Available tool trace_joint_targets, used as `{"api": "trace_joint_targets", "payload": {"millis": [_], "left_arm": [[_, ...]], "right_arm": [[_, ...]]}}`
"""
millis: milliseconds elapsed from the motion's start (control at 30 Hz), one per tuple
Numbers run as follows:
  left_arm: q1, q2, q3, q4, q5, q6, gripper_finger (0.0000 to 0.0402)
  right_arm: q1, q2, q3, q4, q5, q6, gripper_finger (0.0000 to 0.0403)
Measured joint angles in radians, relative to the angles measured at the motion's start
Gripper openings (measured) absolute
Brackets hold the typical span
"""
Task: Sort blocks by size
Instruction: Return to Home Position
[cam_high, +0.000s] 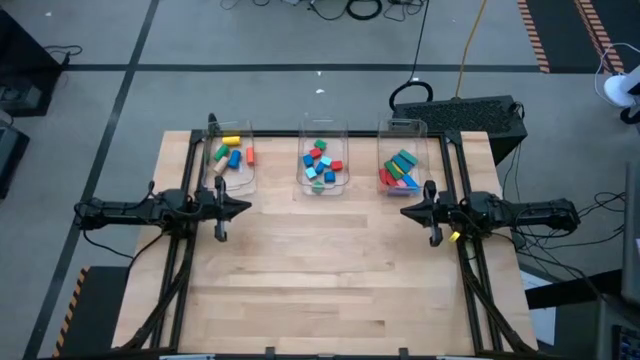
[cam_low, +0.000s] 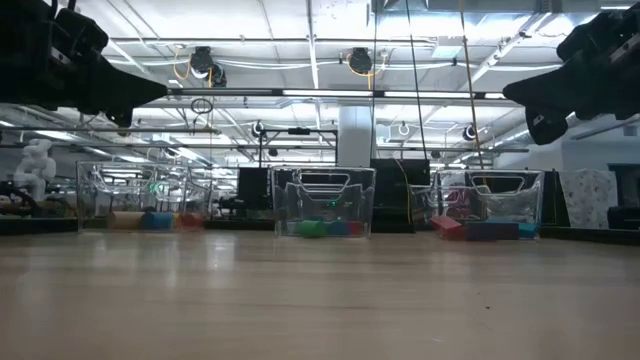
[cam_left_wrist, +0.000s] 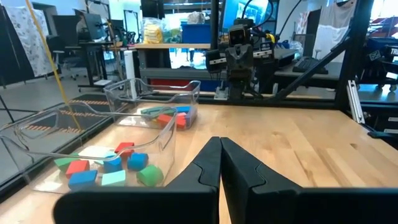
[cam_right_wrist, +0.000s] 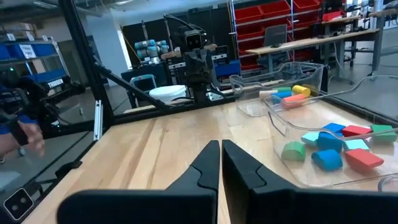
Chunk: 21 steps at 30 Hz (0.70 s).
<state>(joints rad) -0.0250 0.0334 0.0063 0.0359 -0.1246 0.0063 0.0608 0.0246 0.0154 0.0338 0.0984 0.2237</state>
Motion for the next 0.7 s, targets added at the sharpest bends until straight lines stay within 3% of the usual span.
{"api": "trace_joint_targets", "payload": {"millis": [233, 400, 700], "left_arm": [[0.0, 0.0, 0.0, 0.003, 0.0, 0.004, 0.0012], [0.0, 0.0, 0.0, 0.011, -0.008, 0.108, 0.0012], [0.0, 0.0, 0.0, 0.011, -0.008, 0.107, 0.0012]], "right_arm": [[0.0, 0.0, 0.0, 0.0, 0.0, 0.0, 0.0], [0.0, 0.0, 0.0, 0.0, 0.0, 0.0, 0.0], [0.0, 0.0, 0.0, 0.0, 0.0, 0.0, 0.0]]}}
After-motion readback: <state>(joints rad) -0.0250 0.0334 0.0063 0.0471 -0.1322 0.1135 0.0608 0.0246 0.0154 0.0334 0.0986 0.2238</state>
